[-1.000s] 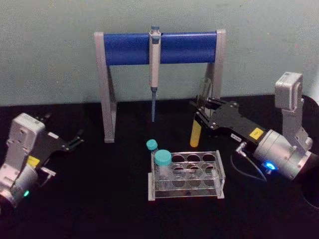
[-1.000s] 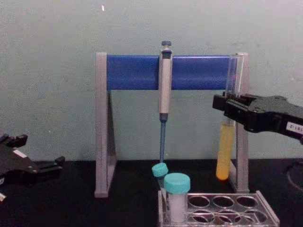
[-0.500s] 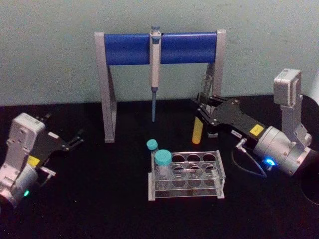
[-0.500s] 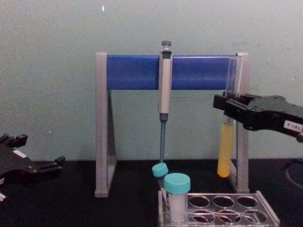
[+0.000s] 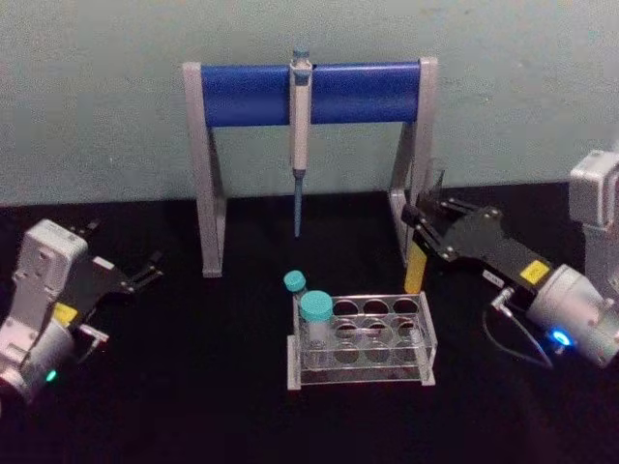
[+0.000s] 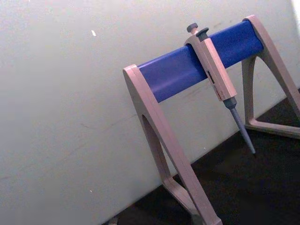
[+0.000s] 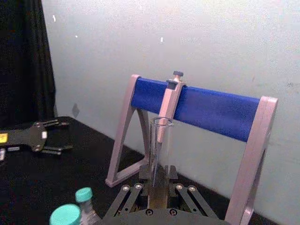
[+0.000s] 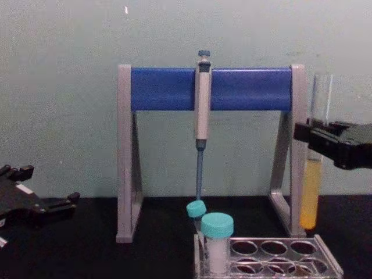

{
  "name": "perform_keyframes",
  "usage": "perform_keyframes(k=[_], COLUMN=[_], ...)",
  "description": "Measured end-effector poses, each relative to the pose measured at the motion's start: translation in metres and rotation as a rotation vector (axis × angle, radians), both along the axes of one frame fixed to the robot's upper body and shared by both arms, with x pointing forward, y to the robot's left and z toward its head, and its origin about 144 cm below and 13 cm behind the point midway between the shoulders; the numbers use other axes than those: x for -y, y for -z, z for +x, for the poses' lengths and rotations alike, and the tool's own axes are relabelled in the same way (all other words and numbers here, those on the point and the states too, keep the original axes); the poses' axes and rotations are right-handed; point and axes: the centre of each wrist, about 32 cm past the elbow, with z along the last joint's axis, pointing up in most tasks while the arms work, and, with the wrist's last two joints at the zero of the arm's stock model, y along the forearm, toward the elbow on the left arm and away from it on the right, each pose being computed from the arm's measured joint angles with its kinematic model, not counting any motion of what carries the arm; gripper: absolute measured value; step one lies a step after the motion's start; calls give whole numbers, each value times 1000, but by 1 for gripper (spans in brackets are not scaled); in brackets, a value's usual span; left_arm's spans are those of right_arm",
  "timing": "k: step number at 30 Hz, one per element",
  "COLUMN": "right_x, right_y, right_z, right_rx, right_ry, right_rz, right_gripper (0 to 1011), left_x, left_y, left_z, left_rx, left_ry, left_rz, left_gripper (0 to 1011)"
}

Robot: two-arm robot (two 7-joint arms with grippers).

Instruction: Pick up the test tube from the test tube rack, shake it, then place it back into the test tube rack.

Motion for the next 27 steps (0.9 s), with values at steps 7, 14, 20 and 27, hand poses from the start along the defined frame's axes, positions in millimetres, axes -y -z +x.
perform_keyframes(k=[7, 14, 20, 27], right_x=[1, -3, -12, -21], right_y=[0, -1, 0, 5], right_z=[-19, -27, -20, -1], right_rx=[-23, -29, -23, -18], right_ry=[-31, -91, -139, -146], right_rz=[-5, 2, 18, 36], right_gripper=[232, 232, 232, 232], left_x=[0, 0, 0, 0], left_y=[0, 0, 0, 0], left_z=[0, 0, 0, 0], left_rx=[0, 0, 0, 0], left_ry=[0, 0, 0, 0], left_rz=[0, 0, 0, 0], left_gripper=[1010, 1010, 1010, 1010])
